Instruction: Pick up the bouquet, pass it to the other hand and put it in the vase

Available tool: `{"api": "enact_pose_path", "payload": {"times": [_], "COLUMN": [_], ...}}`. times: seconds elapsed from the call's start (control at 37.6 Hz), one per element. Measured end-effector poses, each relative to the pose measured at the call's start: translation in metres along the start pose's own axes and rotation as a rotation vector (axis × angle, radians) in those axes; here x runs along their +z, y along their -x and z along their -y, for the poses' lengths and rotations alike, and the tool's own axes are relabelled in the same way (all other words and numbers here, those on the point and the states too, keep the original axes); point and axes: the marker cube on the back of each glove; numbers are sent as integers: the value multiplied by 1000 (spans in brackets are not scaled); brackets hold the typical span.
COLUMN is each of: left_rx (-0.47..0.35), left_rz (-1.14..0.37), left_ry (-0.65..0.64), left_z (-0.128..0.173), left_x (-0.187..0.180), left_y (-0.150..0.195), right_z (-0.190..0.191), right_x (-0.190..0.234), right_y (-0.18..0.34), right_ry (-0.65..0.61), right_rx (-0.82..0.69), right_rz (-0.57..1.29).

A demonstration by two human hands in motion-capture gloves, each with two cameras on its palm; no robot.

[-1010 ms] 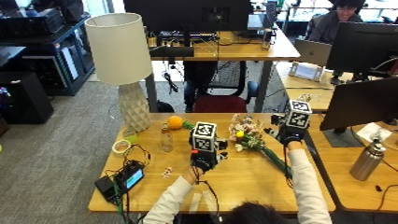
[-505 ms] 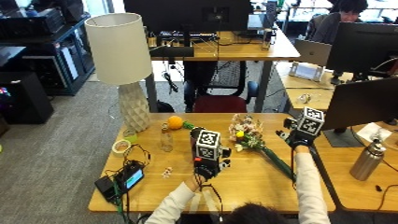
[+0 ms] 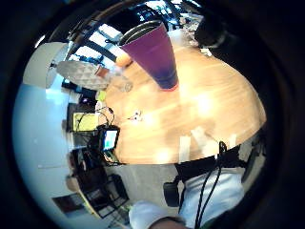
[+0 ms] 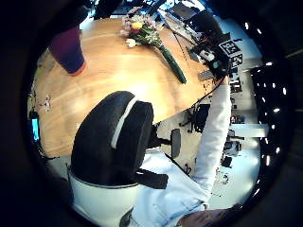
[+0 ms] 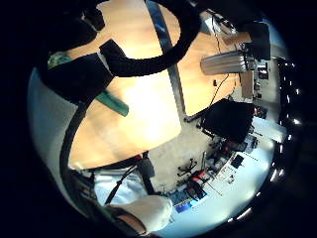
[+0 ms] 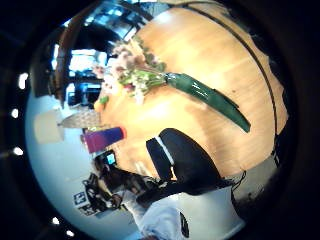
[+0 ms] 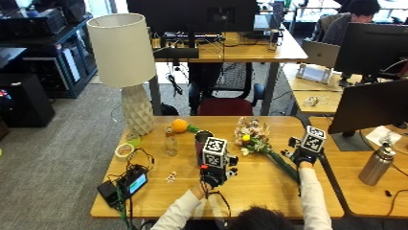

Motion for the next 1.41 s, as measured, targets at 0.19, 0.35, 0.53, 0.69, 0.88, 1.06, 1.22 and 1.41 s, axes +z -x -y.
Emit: {"api": "enact_pose_path", "payload": {"times": [0.19,0.35,0.53,0.69,0.88,1.06,1.22,1.41], "left_rx": [4,-3,-5,-9,-13,-18,-14,-11], "left_rz": [-1,-10,-13,-19,-31,-30,-36,-39], "left_ry": [13,31,38,46,56,74,79,89], "left_z": [-2,-1,0,-1,-1,0,1,8], "left_x": [2,9,13,14,17,22,23,29], "left_y": [2,5,9,14,13,14,13,8], "right_z": [-53,-73,-73,-58,-57,-52,-51,-48], "right_x": [2,16,35,51,68,79,81,82], "right_y": [9,13,15,9,5,2,0,-2], "right_ry": [151,219,282,207,258,216,177,150], "right_rx": [-4,11,-4,82,142,120,135,123], "right_rz": [51,49,41,-4,-40,-70,-113,-117]}}
